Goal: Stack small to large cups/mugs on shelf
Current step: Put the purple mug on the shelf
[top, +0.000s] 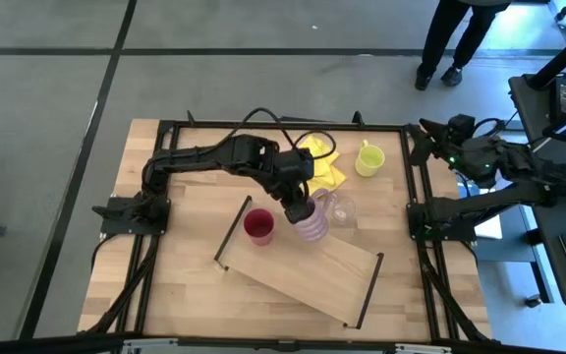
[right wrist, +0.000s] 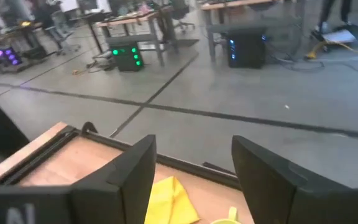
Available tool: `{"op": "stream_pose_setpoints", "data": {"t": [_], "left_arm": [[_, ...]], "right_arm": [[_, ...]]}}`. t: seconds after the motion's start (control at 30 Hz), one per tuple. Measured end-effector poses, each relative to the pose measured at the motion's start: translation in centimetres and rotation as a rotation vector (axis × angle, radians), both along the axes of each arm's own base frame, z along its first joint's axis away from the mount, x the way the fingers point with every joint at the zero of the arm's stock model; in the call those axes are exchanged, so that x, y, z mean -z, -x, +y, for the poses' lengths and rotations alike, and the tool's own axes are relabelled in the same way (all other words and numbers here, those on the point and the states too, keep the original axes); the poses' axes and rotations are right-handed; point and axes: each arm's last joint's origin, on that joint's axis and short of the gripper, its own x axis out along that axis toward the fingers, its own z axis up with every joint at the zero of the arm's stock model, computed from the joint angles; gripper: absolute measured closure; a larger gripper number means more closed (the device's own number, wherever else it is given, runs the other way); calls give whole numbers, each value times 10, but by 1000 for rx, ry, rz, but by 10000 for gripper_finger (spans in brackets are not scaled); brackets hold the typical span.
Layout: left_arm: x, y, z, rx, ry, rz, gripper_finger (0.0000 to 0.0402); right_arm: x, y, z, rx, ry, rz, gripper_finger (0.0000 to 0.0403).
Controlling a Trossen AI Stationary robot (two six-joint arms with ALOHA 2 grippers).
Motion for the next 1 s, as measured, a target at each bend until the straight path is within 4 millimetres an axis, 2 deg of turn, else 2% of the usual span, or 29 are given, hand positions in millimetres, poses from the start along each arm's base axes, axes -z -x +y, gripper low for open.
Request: {"op": "stream_pose_setpoints", "data": {"t": [0.33,0.6,1.0], "left_arm": [[1,3,-27,5,10,17,382],[-2,8,-48,72,-27,3,382],[-19,27,-84,143,-64,-68,382]], "right_arm": [[-5,-23,-7,-15,-90,-83,191],[-7,-25,-14,-38,-134,-118,191],[-5,-28,-17,-69,-184,-130,191]]}}
